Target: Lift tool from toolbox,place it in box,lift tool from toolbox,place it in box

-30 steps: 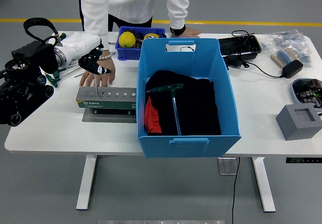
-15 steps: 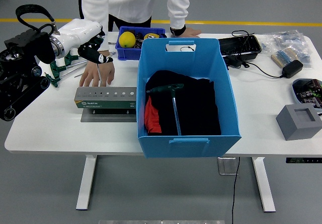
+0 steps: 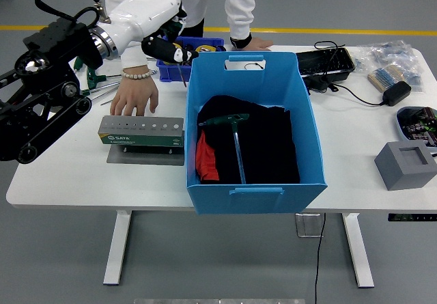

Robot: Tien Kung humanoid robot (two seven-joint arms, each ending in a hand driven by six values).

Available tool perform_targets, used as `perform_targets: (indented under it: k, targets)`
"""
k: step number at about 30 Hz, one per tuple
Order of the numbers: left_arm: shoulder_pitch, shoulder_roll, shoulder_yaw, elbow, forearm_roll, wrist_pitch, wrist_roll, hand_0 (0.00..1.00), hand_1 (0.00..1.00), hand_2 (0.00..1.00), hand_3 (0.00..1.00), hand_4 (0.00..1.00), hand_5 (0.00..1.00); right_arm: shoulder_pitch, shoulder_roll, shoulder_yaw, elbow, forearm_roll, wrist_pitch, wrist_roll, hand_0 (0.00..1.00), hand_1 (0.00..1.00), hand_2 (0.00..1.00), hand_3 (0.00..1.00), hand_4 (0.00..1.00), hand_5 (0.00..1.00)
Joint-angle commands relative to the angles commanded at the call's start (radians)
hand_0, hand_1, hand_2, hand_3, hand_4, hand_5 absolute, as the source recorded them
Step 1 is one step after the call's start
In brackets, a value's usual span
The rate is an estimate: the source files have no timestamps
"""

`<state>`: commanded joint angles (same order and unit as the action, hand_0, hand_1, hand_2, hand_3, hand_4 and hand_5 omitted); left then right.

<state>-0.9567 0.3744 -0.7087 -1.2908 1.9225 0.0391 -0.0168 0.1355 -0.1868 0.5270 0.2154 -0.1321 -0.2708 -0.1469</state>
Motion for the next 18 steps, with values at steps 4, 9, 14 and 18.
perform_targets:
  k: [4,9,14,18]
  targets:
    - [-0.016,-0.055,0.055,-0.011,-0.032,0.046,-0.038,0.07,0.002,0.002,0.042,0.813,0.398,0.003,-0.002,0.006,0.0,-0.009,0.001,-0.003,0.629,0.602,0.673,0.548,0.764,0.663]
    - [-0.041,-0.137,0.175,0.043,-0.075,0.074,-0.082,0.079,0.002,0.002,0.047,0.807,0.389,0.014,-0.005,0.017,-0.002,-0.025,0.002,-0.007,0.629,0.602,0.673,0.548,0.764,0.665]
    - [-0.051,-0.184,0.247,0.103,-0.092,0.032,-0.069,0.147,0.002,0.061,0.122,0.812,0.389,0.023,-0.009,0.015,-0.003,-0.022,0.003,-0.004,0.629,0.602,0.671,0.548,0.764,0.664]
    - [-0.064,-0.205,0.291,0.156,-0.117,-0.054,-0.033,0.147,0.002,0.061,0.122,0.812,0.389,0.027,-0.012,0.014,-0.005,-0.02,0.004,-0.002,0.629,0.602,0.671,0.548,0.764,0.664]
